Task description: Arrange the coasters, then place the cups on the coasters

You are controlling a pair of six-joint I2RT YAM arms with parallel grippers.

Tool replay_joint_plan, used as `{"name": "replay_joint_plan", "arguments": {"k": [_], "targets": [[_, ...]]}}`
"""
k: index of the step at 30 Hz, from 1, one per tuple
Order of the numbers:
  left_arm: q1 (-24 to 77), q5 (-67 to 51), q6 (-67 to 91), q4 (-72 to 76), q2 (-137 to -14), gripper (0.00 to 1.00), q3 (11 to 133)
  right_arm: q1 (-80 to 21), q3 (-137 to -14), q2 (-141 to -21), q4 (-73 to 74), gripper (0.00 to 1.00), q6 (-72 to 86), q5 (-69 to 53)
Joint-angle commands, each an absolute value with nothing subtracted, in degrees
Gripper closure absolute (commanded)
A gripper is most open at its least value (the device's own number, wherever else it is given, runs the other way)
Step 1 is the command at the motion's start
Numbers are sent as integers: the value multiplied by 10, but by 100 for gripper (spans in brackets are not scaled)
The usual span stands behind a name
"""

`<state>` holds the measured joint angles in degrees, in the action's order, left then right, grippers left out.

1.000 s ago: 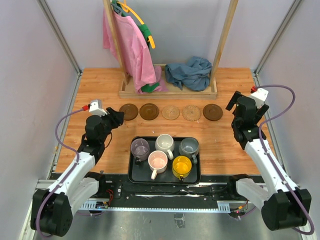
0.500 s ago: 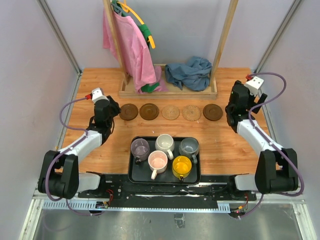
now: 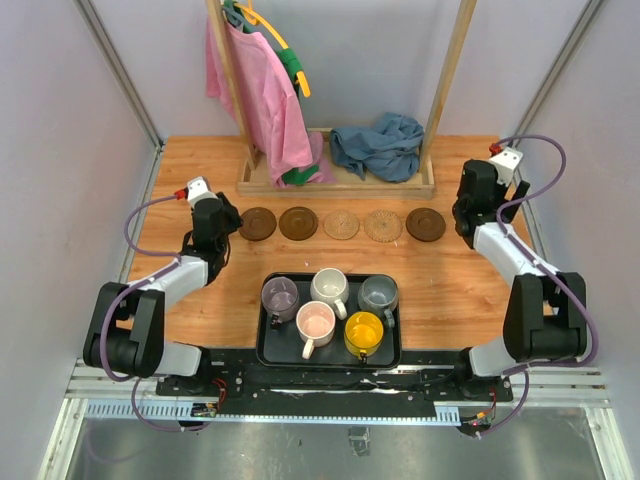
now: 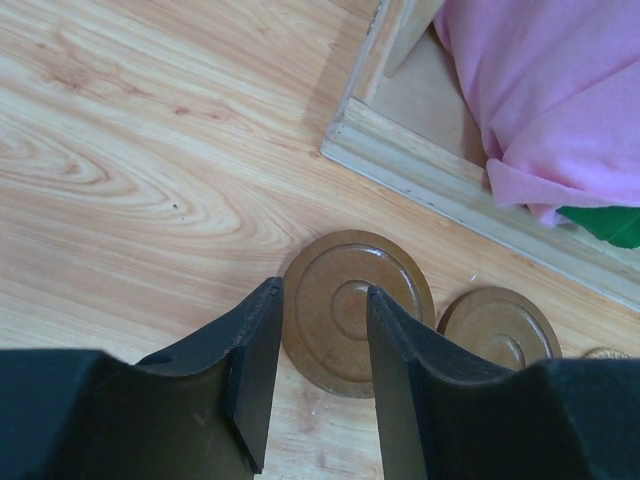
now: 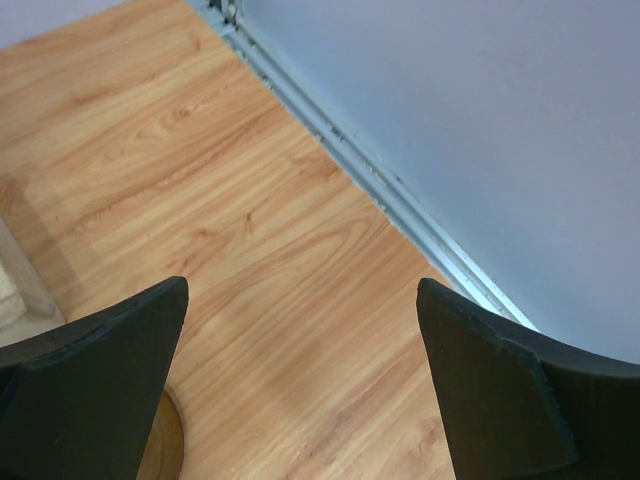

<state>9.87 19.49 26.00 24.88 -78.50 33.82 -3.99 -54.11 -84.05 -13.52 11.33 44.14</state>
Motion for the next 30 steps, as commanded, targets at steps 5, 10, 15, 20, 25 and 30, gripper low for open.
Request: {"name": "replay_joint_plan", "arguments": {"k": [5, 10, 15, 20, 25, 30], "targets": [[89, 190, 265, 275, -774, 56, 334, -21, -593, -874, -55, 6, 145, 325], [89, 170, 275, 264, -766, 57, 328, -18, -680, -940, 56, 6, 157, 262], [89, 148, 269, 243, -739, 56, 309, -18, -702, -970, 104, 6, 173, 223], [89, 143, 272, 235, -704, 55, 277, -18, -691, -982, 127, 6, 172, 212], [89, 133, 280, 240, -683, 54, 256, -18, -701, -1017, 129, 7, 173, 191], [89, 122, 281, 247, -686, 54, 250, -18, -745, -1077, 128, 8, 180, 155]]}}
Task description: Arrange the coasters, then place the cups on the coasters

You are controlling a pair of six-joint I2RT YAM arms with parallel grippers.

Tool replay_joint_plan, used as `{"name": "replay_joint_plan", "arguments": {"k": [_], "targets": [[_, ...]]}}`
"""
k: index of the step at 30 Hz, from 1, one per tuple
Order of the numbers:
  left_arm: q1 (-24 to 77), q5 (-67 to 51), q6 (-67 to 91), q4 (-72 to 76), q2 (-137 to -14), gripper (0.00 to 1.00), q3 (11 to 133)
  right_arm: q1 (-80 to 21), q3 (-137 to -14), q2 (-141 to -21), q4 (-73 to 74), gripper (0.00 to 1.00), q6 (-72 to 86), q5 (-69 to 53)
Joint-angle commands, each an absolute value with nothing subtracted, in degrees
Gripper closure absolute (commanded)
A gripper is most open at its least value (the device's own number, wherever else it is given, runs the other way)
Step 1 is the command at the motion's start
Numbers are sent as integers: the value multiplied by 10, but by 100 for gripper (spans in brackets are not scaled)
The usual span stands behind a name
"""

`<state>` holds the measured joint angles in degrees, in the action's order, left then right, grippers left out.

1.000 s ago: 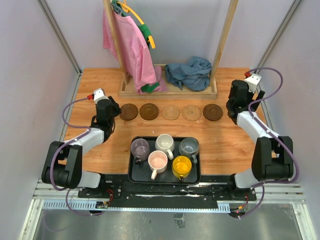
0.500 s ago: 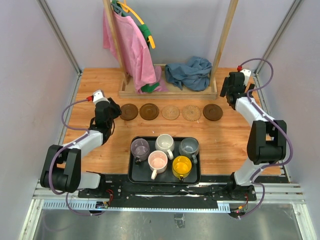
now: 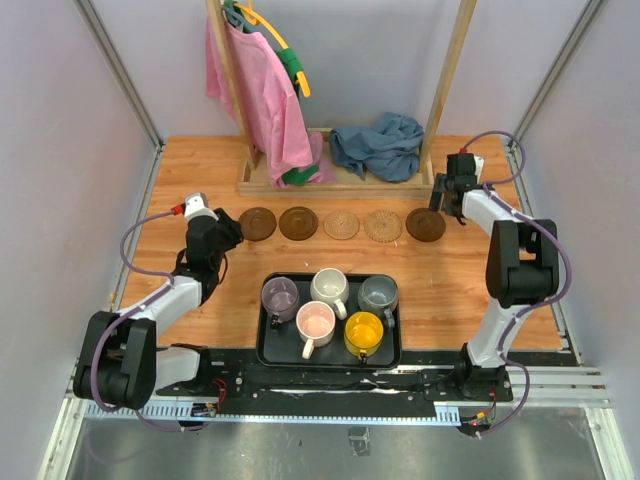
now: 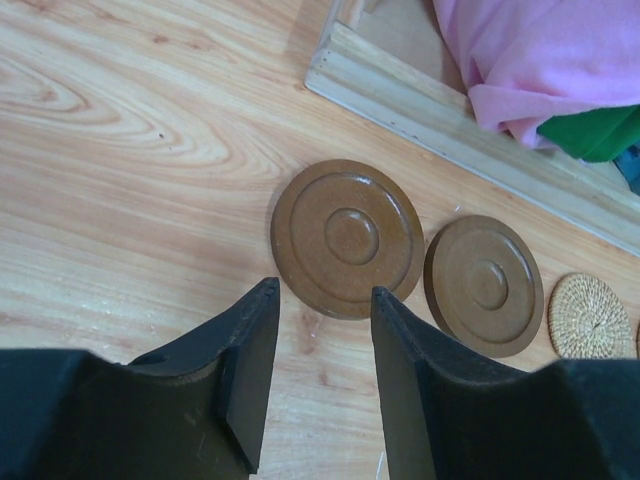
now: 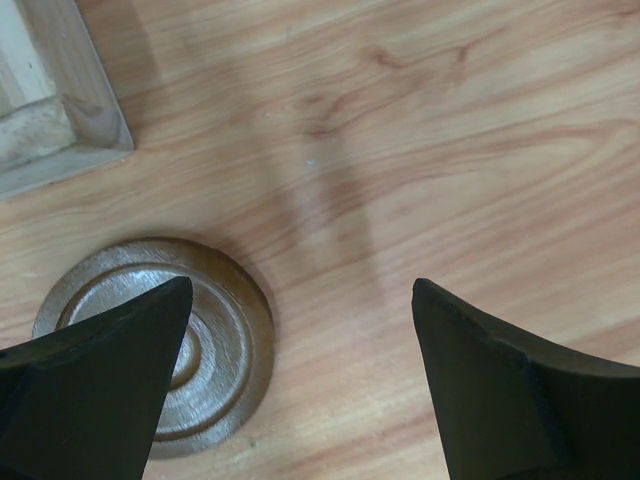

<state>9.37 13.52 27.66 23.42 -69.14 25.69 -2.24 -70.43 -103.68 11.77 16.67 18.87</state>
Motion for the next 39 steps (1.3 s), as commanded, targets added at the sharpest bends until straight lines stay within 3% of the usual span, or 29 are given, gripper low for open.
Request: {"name": "replay_joint_plan", "arguments": {"k": [1, 19, 39], "targets": [[89, 119, 281, 248, -689, 54, 250, -18, -756, -1088, 127, 8, 181, 149], [89, 83, 285, 258, -698, 53, 245, -34, -794, -1132, 60, 7, 206, 54], [89, 84, 285, 249, -655, 53, 228, -47, -760, -1164, 19, 7, 182, 44]]}}
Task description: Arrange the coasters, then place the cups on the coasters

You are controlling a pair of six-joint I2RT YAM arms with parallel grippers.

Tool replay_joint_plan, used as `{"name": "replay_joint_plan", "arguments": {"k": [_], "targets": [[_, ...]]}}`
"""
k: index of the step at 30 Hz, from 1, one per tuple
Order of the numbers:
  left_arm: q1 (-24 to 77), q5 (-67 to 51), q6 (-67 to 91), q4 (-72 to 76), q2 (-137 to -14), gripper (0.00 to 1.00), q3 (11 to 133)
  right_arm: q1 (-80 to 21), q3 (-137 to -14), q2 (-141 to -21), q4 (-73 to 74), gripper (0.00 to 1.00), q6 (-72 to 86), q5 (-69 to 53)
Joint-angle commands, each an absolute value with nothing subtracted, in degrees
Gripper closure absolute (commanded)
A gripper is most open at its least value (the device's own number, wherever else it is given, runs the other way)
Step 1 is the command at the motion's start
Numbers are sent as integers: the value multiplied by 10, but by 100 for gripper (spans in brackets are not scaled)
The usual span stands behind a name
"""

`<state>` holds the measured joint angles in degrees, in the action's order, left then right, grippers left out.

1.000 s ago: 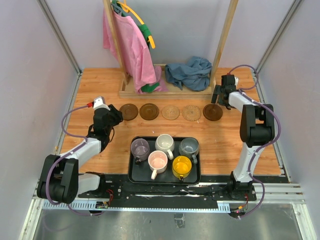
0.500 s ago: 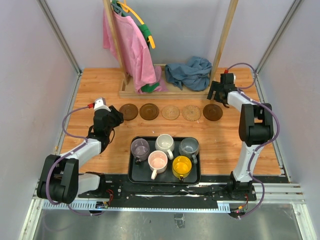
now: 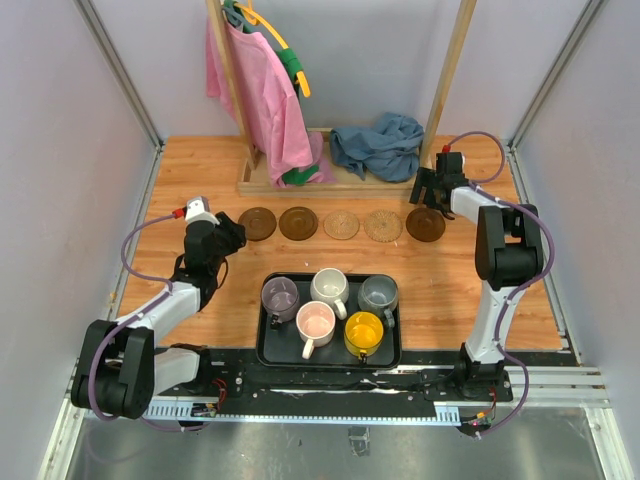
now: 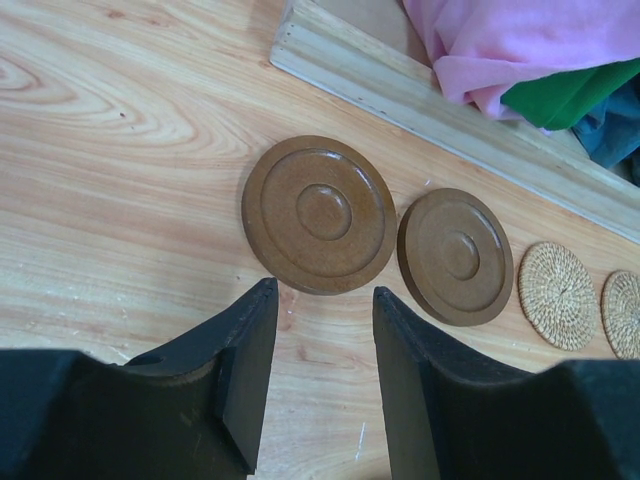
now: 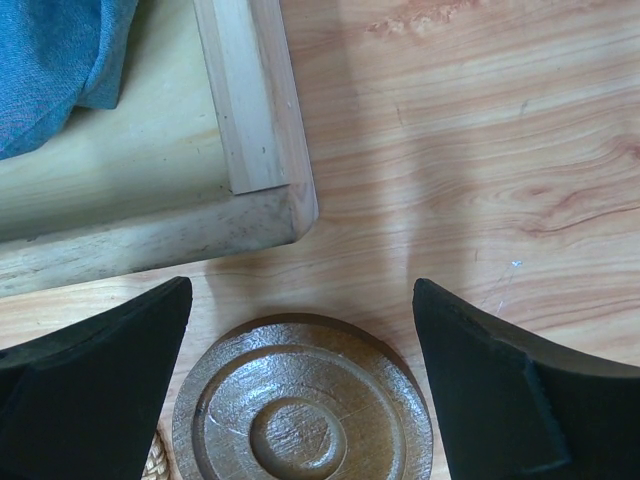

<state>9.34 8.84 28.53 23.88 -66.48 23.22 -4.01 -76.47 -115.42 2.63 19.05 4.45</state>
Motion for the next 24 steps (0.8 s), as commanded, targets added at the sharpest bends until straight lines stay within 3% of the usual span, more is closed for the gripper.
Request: {"name": "replay_joint_plan", "arguments": {"k": [1, 24], "targets": [[89, 84, 285, 248, -654, 53, 228, -47, -761, -1165, 23, 7, 183, 45], [89, 79, 283, 247, -650, 52, 232, -53, -774, -1176, 87, 10, 203, 89]]}}
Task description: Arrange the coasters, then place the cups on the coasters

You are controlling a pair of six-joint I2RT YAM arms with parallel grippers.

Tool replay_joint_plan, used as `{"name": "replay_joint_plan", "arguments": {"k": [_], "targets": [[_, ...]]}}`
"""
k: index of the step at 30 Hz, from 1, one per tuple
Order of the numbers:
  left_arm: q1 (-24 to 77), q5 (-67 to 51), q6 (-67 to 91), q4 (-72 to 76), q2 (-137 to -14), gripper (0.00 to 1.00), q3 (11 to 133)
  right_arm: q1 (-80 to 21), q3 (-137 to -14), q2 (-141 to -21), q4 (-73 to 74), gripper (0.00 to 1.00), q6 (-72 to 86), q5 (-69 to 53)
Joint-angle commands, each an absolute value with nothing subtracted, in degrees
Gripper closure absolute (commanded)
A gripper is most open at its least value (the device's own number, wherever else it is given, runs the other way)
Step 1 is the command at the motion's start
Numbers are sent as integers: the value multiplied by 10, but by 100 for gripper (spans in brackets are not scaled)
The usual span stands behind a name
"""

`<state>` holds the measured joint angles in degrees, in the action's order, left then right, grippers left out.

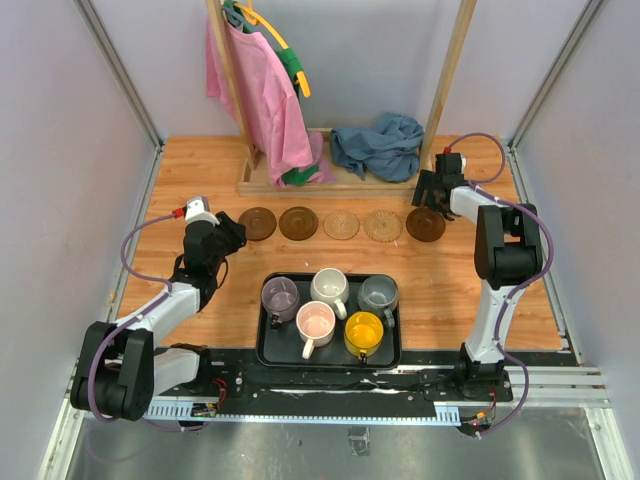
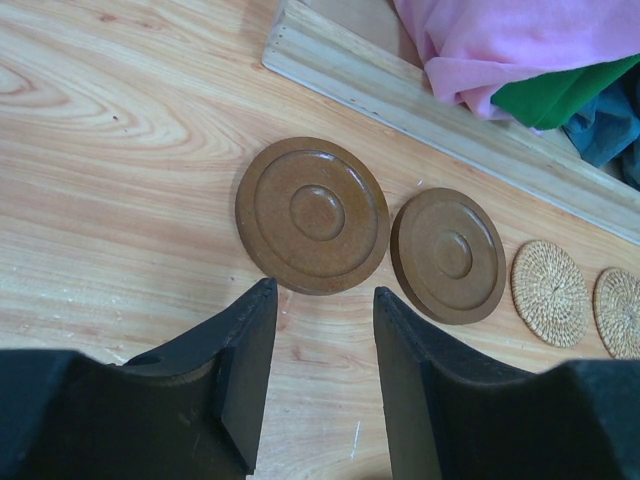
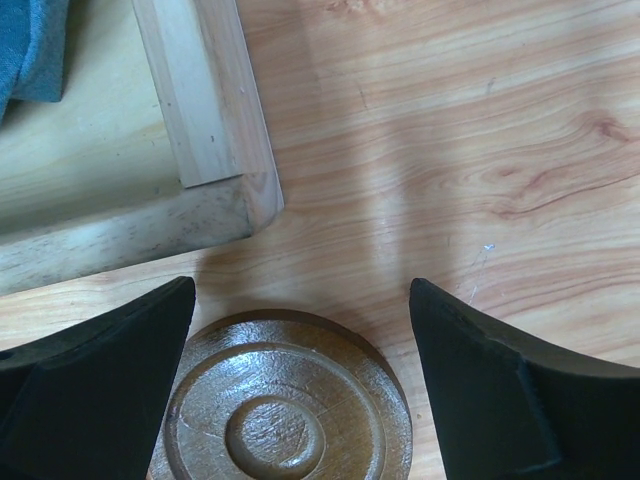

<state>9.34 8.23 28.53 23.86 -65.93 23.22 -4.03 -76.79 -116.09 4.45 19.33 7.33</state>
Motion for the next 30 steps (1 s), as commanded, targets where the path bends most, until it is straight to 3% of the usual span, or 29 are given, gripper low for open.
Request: {"name": "replay_joint_plan", "arguments": {"k": [1, 30], "targets": [[89, 79, 283, 247, -650, 52, 233, -53, -773, -1176, 88, 11, 203, 91], [89, 78, 288, 246, -648, 52, 233, -56, -740, -1155, 91, 11, 212, 104]]}}
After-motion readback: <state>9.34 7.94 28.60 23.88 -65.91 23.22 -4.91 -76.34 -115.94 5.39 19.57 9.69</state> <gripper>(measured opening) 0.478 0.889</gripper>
